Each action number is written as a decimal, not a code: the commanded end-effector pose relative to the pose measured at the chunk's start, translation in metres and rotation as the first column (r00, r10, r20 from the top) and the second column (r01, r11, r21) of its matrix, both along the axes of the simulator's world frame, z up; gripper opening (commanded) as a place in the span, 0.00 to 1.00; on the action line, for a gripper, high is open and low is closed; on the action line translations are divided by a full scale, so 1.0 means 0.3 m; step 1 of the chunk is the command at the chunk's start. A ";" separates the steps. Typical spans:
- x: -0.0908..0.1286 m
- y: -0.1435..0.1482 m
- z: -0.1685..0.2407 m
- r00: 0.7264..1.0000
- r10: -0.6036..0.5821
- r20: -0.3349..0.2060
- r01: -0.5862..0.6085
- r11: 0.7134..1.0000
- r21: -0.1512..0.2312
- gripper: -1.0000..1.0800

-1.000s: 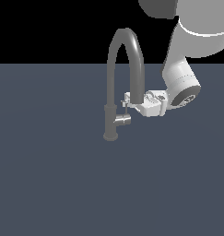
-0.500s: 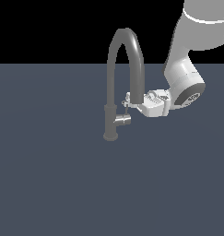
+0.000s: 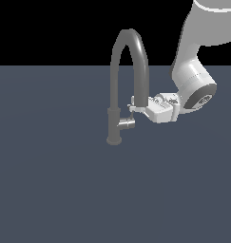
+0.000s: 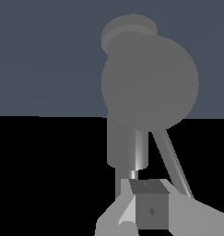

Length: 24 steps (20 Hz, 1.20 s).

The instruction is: Turn on the faucet by rotating a designated handle.

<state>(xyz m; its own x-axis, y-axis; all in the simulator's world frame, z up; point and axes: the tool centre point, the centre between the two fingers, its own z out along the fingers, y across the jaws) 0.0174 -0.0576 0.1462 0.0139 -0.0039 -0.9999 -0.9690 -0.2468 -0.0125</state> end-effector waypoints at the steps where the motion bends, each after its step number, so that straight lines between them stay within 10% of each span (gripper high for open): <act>1: -0.036 -0.009 -0.003 1.000 0.005 -0.010 -0.005 1.000 0.004 0.00; 24: -0.196 -0.051 -0.161 1.000 0.006 -0.010 -0.006 1.000 0.005 0.00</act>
<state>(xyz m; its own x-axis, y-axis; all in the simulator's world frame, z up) -0.0296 -0.0694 0.1176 0.0365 0.0027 -0.9993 -0.9654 -0.2583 -0.0359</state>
